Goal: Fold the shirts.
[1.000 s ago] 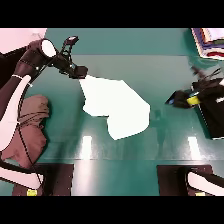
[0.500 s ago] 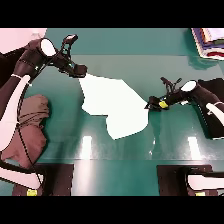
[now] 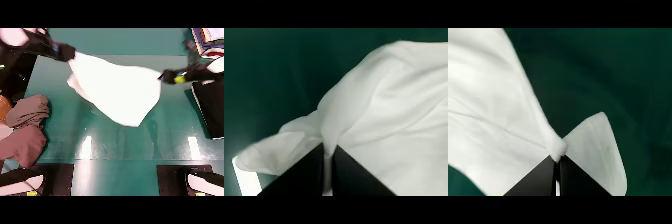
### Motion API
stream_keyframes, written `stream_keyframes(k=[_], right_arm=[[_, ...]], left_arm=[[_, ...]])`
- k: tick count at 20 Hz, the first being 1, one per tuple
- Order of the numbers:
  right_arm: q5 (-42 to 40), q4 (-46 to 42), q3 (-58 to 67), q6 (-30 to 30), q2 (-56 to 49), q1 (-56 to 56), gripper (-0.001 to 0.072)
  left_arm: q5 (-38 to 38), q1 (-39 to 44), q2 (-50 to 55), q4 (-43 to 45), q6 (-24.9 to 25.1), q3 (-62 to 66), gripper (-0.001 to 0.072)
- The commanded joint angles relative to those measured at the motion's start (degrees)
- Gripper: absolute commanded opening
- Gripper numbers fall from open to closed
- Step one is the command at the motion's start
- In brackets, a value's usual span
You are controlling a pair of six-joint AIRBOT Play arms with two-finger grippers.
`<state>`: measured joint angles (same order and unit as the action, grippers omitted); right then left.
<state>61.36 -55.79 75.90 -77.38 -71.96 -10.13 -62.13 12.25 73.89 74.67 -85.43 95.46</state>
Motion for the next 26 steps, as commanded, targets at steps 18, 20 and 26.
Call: stream_keyframes(k=[18, 20, 26], right_arm=[[24.24, -8.59, 20.06, -3.72, 7.56, 3.56, 0.0010], [23.80, -11.58, 12.90, -3.72, 3.89, 0.17, 0.0010], [19.78, -11.74, 0.98, -3.74, 1.36, -1.33, 0.0010]], left_arm=[[-14.84, 1.86, -19.87, 0.83, -2.64, -16.09, 0.0026], [-12.07, 6.36, -18.62, 1.14, -2.69, -27.32, 0.0026], [-8.94, 18.69, -18.36, -4.37, -3.08, -49.20, 0.0030]])
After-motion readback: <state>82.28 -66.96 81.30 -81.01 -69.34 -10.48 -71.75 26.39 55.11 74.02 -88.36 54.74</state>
